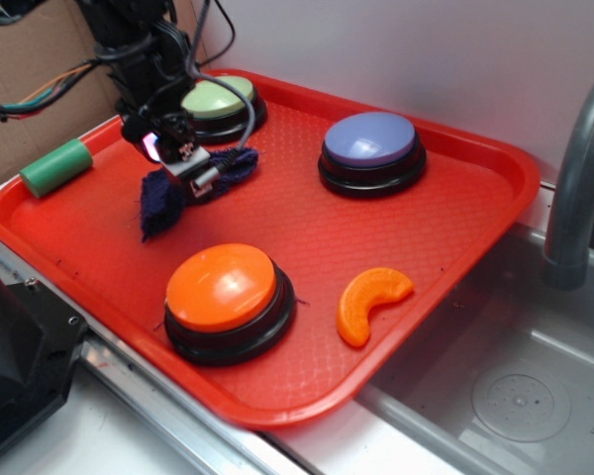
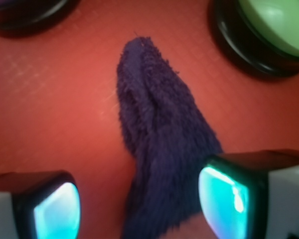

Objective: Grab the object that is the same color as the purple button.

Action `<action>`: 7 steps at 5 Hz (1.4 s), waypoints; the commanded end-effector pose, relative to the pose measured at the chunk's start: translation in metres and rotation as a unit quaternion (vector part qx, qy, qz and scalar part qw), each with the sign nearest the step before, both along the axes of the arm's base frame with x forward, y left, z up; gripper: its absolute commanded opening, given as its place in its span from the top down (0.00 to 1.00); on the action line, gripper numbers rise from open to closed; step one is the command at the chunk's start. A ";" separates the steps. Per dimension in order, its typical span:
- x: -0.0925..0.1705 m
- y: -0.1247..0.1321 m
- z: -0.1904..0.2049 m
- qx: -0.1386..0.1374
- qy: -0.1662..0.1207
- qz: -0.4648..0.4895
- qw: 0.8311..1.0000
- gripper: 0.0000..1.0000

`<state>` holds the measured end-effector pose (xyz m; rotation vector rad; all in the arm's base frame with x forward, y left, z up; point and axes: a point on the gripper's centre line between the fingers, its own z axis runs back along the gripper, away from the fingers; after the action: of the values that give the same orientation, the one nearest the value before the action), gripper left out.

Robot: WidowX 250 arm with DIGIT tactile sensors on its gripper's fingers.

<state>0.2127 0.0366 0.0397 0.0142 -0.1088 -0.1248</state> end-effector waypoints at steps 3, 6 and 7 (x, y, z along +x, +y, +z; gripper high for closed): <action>0.005 0.020 0.003 -0.035 0.041 0.022 0.998 1.00; -0.044 -0.019 0.140 -0.003 0.019 0.021 1.000 1.00; -0.053 -0.023 0.159 -0.045 -0.016 -0.012 0.999 0.73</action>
<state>0.1569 0.0113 0.1840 -0.0741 -0.0984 -0.1353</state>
